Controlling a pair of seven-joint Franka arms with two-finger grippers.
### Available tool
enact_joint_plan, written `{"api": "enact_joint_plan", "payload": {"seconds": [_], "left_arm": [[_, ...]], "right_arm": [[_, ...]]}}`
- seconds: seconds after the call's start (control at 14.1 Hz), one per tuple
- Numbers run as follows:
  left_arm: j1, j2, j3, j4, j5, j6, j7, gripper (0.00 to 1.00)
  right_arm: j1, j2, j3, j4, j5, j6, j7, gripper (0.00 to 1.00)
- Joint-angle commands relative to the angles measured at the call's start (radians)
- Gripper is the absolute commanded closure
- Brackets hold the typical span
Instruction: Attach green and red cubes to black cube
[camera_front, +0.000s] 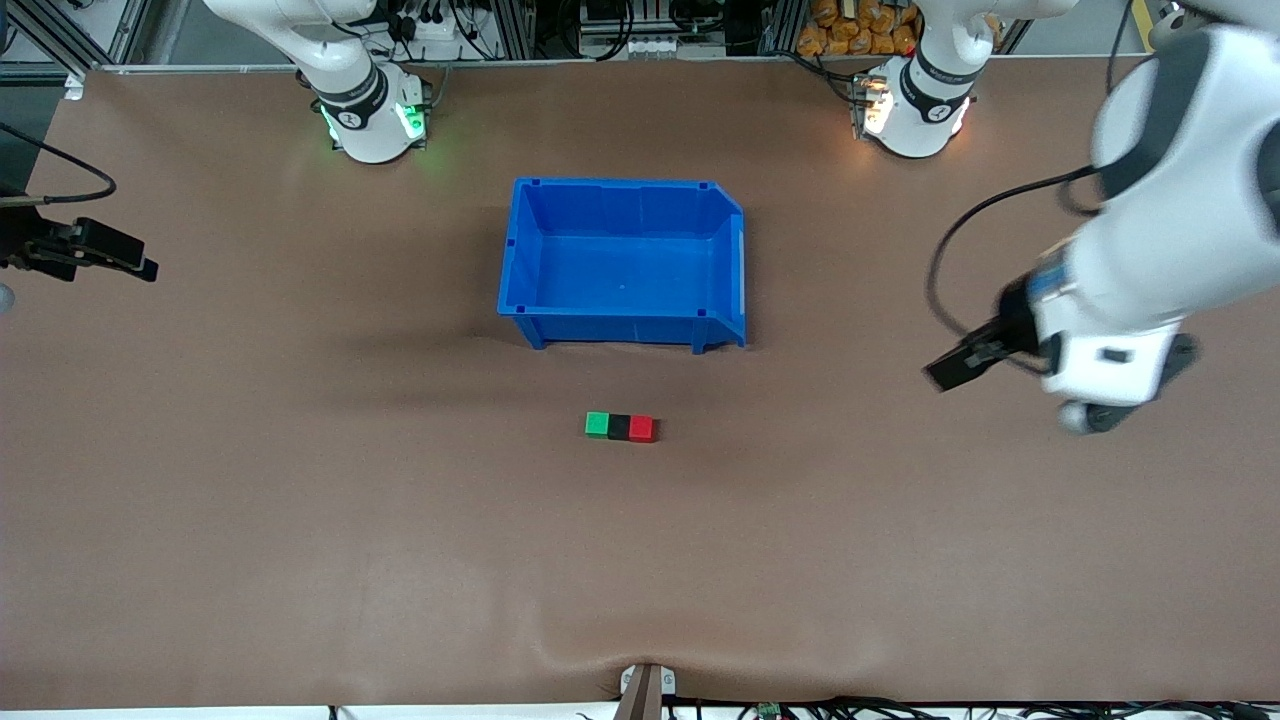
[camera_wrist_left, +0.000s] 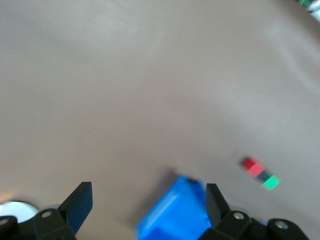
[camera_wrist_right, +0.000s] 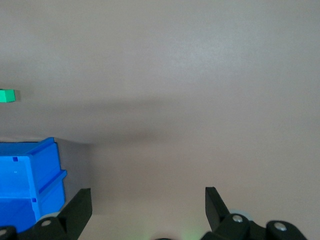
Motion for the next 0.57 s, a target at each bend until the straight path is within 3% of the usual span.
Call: {"api": "enact_joint_plan", "payload": {"seconds": [0.0,0.28,0.5], "left_arm": [[0.063,-0.084,-0.009,-0.072,0.018,-0.057,0.158,0.0],[0.168,-0.252,-0.012,-0.25,0.02,-0.048,0.331,0.0],[0.177,-0.335,-0.012,-0.316,0.02,-0.027,0.379,0.0]], "right_arm": [[-0.01,-0.002,0.009,-0.004,-0.001,0.015,0.01,0.0],[-0.01,-0.002,0.009,-0.008,-0.001,0.014,0.012,0.0],[-0.01,-0.002,0.009,-0.008,0.0,0.012,0.013,0.0]]}}
